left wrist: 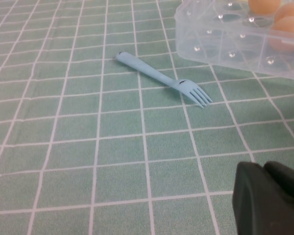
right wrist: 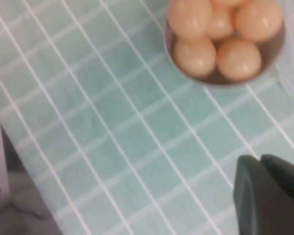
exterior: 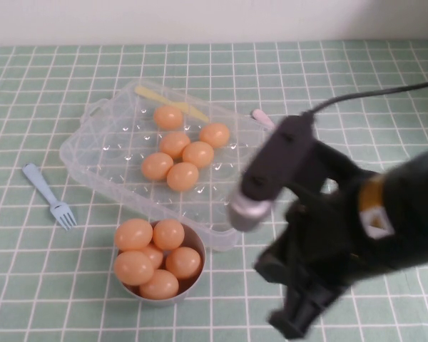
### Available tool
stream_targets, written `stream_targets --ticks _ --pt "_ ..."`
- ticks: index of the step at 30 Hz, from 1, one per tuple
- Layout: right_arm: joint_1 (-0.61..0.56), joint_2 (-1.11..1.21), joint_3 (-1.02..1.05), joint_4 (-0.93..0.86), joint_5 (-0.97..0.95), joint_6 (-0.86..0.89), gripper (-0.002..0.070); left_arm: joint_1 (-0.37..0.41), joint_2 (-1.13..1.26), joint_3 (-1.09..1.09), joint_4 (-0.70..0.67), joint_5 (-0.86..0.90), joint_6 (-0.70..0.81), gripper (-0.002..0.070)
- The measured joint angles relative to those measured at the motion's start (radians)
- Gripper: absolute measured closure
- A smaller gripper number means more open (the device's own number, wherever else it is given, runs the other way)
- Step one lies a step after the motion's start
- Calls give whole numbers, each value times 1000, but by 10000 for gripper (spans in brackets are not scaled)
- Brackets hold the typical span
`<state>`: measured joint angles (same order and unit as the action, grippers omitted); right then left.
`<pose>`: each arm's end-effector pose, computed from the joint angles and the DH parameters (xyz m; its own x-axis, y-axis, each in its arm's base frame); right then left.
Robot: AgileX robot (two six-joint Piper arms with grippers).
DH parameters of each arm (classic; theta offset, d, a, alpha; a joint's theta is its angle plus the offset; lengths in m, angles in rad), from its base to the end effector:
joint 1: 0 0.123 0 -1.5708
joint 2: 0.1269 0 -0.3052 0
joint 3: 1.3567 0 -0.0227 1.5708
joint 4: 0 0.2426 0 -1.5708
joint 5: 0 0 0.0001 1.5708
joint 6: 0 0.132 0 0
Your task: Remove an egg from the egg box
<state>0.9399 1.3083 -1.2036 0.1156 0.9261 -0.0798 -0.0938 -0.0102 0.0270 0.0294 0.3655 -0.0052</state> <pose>0.1548 0.2326 0.3376 -0.4680 -0.6578 -0.5902 -0.8409 0.5368 0.0685 0.0634 -0.0046 0.1598 -0.2875 0.0494 -0.9565 0.0901 0.9956 0.0243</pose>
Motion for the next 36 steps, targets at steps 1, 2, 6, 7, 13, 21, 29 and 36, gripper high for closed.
stream_targets --ticks 1,2,6,7,13,21,29,36 --pt "0 -27 26 -9 10 0 691 0 0 0 0 0 0 678" --pt "0 -64 53 -16 17 -2 691 0 0 0 0 0 0 678" --pt "0 -208 156 -24 34 -20 691 0 0 0 0 0 0 678" --pt "0 -234 176 -24 44 -23 691 0 0 0 0 0 0 678" --pt "0 -351 221 -52 180 -23 692 0 0 0 0 0 0 678" --pt "0 -364 225 -80 287 105 692 0 0 0 0 0 0 678" --pt "-94 -398 370 -129 47 123 692 0 0 0 0 0 0 678" --pt "-396 -614 752 -152 -459 60 692 0 0 0 0 0 0 678"
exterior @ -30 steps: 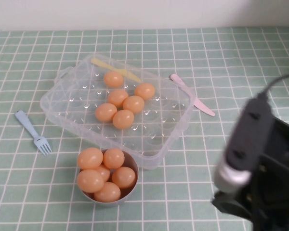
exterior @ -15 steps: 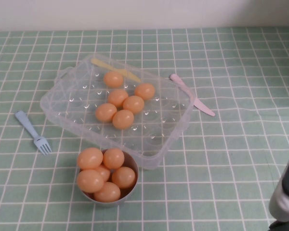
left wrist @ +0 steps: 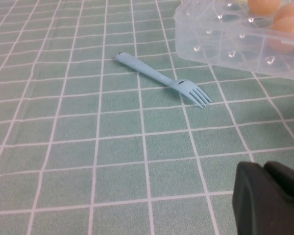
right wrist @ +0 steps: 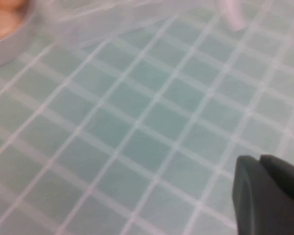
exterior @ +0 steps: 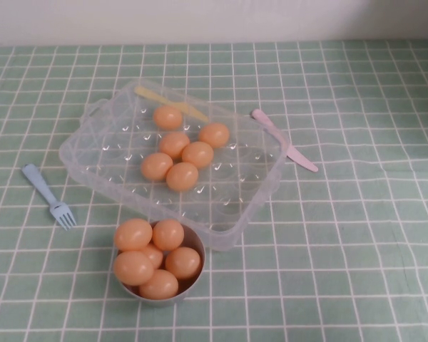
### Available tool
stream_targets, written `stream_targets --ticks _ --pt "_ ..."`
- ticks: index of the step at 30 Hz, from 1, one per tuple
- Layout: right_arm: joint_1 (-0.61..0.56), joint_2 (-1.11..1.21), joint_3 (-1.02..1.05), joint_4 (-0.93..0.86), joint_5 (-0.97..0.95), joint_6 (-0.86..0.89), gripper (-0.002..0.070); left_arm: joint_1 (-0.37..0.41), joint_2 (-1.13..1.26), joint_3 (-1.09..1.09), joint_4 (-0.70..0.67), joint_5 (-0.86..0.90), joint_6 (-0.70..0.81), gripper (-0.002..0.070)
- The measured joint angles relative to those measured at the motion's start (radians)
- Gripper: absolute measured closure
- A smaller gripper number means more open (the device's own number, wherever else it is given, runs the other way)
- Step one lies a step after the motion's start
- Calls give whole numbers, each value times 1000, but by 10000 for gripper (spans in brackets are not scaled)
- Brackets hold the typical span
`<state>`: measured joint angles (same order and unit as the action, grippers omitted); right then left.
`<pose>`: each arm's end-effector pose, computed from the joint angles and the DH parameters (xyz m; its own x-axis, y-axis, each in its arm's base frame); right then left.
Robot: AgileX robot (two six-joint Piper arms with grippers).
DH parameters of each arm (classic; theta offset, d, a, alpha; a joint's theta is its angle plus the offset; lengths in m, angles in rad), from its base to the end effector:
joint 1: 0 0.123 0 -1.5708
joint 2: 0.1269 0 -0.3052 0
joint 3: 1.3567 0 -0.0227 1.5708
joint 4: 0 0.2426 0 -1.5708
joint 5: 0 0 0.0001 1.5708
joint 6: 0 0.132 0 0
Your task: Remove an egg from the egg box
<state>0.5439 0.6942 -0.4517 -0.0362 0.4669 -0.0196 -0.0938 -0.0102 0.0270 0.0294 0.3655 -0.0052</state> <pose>0.1230 0.0719 0.2543 -0.4716 -0.3458 -0.8112 -0.5313 0.8456 -0.0517 0.0634 -0.0046 0.1598 -0.2875 0.0494 -0.9565 0.0901 0.9956 0.0243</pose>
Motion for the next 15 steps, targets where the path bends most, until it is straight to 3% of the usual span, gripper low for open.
stream_targets --ticks 9,15 --pt "-361 -383 411 84 -467 -18 693 0 0 0 0 0 0 678" --pt "-456 -554 477 93 -483 -20 692 0 0 0 0 0 0 678"
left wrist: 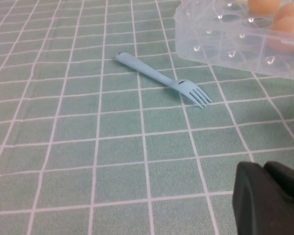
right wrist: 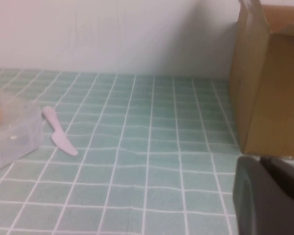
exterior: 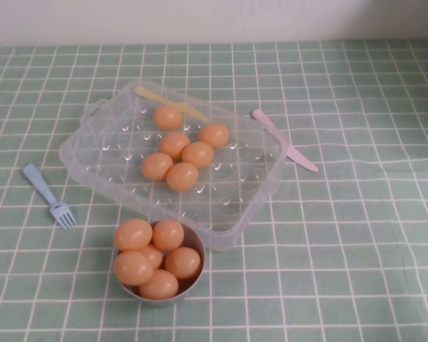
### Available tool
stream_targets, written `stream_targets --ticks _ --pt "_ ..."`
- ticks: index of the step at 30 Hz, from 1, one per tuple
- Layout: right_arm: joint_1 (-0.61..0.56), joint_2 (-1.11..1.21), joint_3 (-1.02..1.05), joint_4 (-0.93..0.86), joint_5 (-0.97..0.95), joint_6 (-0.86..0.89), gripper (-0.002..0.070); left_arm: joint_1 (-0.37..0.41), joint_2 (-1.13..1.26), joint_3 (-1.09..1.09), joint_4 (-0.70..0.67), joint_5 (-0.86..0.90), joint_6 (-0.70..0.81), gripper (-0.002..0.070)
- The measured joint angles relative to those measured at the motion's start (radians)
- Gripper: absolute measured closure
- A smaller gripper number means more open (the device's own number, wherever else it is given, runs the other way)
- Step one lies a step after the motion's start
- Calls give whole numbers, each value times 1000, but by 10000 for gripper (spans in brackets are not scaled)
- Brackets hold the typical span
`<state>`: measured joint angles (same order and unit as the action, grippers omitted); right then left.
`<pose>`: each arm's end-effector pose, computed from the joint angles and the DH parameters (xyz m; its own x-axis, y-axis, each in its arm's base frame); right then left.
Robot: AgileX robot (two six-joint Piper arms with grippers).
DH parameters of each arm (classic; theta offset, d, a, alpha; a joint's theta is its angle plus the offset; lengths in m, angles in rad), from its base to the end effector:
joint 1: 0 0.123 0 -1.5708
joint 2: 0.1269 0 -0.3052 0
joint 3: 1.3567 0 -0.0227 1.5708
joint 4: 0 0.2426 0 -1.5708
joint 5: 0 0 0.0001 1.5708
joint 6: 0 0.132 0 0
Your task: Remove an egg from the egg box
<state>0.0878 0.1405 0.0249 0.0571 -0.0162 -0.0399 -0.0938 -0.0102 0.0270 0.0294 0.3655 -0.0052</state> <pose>0.0807 0.0070 0.1990 -0.0632 0.0117 -0.9979 -0.0857 0.9962 0.0171 0.0634 -0.0046 0.1598 -0.2875 0.0494 -0.9565 0.0901 0.9956 0.0243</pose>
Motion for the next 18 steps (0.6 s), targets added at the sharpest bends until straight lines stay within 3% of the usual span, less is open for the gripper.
stream_targets --ticks 11,18 --pt "-119 -149 2 4 146 -1 693 0 0 0 0 0 0 678" --pt "-115 -149 2 32 266 -1 694 0 0 0 0 0 0 678"
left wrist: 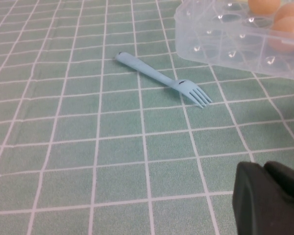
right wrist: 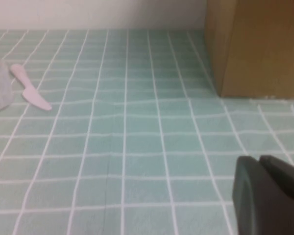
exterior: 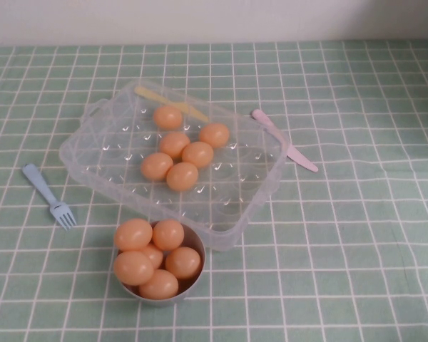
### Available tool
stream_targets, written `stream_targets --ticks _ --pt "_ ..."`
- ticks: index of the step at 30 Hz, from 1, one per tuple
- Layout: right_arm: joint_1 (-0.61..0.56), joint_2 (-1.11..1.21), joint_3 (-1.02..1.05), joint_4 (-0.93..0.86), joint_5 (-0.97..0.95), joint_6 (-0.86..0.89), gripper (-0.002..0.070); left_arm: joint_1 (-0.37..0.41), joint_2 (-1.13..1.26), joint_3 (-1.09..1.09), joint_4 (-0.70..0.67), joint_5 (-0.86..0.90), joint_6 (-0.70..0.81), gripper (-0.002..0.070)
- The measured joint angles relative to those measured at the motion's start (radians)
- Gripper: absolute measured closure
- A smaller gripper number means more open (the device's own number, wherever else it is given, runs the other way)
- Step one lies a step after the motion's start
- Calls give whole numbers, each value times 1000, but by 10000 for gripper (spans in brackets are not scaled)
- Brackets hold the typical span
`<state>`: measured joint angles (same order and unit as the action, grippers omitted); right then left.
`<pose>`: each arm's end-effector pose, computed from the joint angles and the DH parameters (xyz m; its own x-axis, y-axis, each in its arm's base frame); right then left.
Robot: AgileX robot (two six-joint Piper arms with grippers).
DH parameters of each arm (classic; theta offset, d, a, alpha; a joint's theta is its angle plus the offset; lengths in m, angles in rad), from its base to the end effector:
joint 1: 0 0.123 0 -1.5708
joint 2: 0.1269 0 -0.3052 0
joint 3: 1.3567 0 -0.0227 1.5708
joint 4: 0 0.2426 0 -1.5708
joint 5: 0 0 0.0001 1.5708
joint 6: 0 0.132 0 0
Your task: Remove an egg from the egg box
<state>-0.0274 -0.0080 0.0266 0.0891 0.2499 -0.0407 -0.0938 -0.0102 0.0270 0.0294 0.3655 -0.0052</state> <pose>0.0673 0.0011 0.1747 -0.1789 0.0505 -0.9826 0.0139 0.9987 0.0488 0.0634 -0.0046 0.1598 -0.2875 0.0494 -0.9565 0.0901 0.9956 0.0243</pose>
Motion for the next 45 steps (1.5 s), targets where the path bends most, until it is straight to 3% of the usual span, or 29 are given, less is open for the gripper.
stream_targets --ticks 6,14,45 --pt "1 0 0 47 74 -10 694 0 0 0 0 0 0 678" --pt "1 0 0 125 118 -172 694 0 0 0 0 0 0 678" --pt "1 0 0 148 120 -188 694 0 0 0 0 0 0 678"
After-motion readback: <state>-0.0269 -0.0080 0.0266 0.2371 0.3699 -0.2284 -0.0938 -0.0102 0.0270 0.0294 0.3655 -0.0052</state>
